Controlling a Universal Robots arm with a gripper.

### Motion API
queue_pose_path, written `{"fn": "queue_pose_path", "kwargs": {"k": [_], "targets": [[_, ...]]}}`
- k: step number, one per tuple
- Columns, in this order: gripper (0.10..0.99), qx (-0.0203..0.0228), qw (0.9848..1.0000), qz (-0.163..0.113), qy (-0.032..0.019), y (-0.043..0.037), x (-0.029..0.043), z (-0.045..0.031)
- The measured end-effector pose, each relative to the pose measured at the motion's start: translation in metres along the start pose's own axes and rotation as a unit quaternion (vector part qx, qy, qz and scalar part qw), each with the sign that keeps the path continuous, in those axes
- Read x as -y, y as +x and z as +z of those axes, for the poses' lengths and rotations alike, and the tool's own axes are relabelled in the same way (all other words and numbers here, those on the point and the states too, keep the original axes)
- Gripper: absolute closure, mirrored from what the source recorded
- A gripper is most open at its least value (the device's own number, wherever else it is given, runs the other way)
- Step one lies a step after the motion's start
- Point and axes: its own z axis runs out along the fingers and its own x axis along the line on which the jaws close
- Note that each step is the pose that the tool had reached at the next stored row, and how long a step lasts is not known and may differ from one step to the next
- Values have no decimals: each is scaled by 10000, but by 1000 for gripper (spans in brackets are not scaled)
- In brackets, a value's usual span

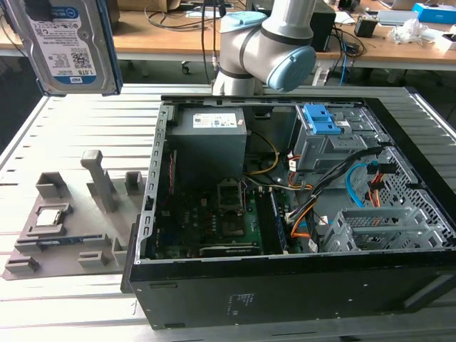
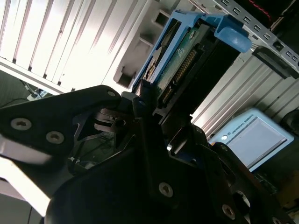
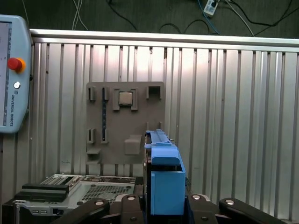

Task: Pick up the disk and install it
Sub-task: 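Pick up the disk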

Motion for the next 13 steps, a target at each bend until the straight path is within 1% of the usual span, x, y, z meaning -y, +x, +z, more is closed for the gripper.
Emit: {"fn": "queue_pose_path", "kwargs": {"k": [2, 4, 7, 11, 13], "targets": [[722, 0, 10000, 0, 0, 4, 89, -1], [722, 0, 10000, -1, 0, 6, 139, -1], [722, 0, 10000, 0, 0, 11, 254, -2], [722, 0, 10000, 0, 0, 17, 389, -3], [722, 0, 10000, 0, 0, 18, 429, -3]]}}
